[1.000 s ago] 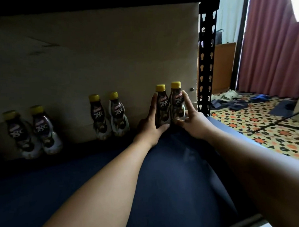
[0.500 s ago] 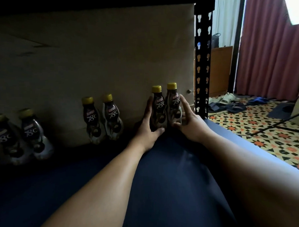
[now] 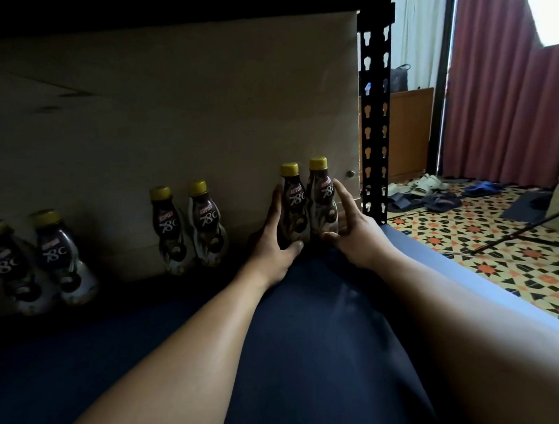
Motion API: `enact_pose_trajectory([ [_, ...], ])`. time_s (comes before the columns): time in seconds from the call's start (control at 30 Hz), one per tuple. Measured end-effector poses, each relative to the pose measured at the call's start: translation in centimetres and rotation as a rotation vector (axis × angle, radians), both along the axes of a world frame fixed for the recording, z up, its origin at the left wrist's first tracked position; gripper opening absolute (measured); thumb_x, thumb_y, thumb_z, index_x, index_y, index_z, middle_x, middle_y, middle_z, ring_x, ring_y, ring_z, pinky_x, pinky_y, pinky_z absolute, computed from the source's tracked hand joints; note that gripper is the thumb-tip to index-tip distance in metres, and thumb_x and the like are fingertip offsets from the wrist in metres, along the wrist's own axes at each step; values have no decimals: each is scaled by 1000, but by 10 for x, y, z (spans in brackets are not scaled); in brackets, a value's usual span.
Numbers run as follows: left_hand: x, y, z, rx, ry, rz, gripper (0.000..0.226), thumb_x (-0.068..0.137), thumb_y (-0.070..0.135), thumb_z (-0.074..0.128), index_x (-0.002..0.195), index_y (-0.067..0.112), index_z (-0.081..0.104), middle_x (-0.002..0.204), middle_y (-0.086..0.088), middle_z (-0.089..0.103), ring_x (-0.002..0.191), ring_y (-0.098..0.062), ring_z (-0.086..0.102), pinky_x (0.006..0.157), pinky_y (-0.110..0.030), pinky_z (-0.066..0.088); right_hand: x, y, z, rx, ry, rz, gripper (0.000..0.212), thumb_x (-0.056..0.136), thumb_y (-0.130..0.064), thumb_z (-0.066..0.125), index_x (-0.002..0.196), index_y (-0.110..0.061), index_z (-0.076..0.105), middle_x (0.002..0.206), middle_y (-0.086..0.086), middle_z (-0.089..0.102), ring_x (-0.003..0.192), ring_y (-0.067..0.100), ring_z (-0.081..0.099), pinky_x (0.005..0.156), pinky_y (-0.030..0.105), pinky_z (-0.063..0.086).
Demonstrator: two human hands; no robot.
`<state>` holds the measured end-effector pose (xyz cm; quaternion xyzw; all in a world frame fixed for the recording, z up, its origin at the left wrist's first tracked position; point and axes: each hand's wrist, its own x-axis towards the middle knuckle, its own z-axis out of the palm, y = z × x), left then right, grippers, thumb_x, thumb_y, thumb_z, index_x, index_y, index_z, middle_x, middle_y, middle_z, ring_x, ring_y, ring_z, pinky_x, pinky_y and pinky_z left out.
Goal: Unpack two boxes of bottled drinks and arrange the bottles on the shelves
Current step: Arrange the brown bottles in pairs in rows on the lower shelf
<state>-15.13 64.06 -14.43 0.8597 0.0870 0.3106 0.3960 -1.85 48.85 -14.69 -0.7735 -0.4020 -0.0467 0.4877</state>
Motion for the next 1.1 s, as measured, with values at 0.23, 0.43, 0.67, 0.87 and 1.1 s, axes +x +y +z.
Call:
enact_pose_trajectory([
  [0.23,-2,-5,3,-26,10,-30,106,93,0,67,148,53,-7,150,29,16,130,20,18,108,-6,19,4,3,-2,12,-1,-38,108,89,-19,77,149,-70,3,122,-1,72,103,21,70,99,44,55],
  [0.43,-4,-6,4,-32,41,-29,108,93,2,67,152,55,-7,151,27,20,136,12,20,111,-12,21,6,3,-2,4,7,-39,107,87,-20,77,150,-67,4,113,-5,74,100,17,70,96,41,56],
  [0.67,-4,-6,4,-33,50,-24,109,93,-1,66,152,54,-7,152,26,19,137,12,19,114,-14,20,6,1,-2,3,11,-38,105,88,-20,76,152,-65,6,116,-5,73,102,15,70,95,36,55],
  [0.87,-4,-6,5,-31,55,-24,107,94,-1,65,152,52,-8,149,27,18,136,9,19,113,-15,20,8,2,-3,-4,5,-53,105,87,-19,76,151,-65,5,113,-2,73,100,21,70,96,43,55],
  [1.1,-4,-7,5,-31,67,-20,107,96,1,64,146,62,-9,150,26,19,137,7,20,117,-21,22,8,2,-2,-23,13,-73,107,88,-17,75,150,-65,3,109,-3,72,97,19,70,94,43,56],
])
